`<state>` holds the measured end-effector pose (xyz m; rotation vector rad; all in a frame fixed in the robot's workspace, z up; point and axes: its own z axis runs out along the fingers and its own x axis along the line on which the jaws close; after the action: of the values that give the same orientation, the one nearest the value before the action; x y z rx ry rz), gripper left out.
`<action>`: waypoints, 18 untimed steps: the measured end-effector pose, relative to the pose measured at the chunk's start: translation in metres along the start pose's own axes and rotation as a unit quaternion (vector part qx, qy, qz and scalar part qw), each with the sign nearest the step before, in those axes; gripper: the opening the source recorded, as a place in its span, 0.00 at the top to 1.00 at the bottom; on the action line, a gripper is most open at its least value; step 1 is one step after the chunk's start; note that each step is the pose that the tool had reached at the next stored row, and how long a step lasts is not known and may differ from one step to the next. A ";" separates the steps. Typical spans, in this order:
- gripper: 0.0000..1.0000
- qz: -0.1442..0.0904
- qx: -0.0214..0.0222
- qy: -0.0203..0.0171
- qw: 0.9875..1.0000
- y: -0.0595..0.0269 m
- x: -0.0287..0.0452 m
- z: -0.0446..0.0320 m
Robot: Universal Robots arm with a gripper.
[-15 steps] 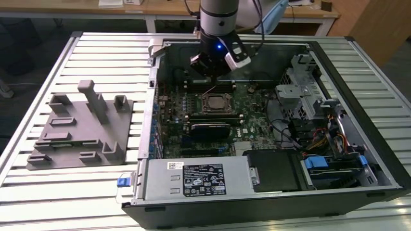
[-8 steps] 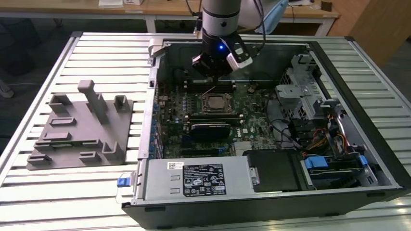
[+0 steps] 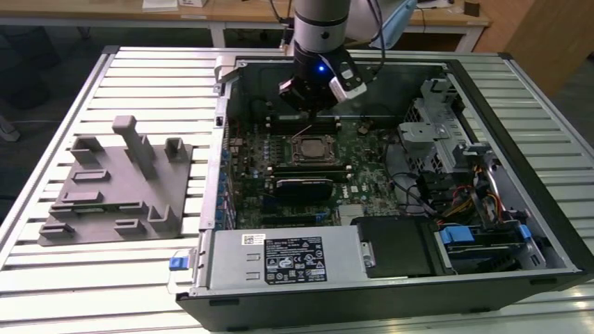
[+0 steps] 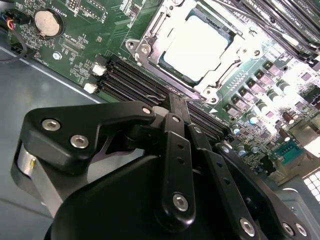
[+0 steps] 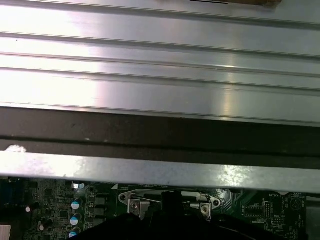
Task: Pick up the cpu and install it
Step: 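Install the first cpu locking lever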
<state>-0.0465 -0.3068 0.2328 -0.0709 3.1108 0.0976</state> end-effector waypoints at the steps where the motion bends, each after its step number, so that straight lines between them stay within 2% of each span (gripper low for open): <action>1: 0.89 0.000 0.000 0.000 1.000 0.0000 -0.0006 0.0001; 9: 0.89 0.000 0.000 0.000 1.000 -0.0005 -0.0065 0.0034; 18: 0.89 0.000 0.000 0.000 1.000 -0.0013 -0.0102 0.0130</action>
<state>-0.0360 -0.3068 0.2201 -0.0710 3.1114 0.0975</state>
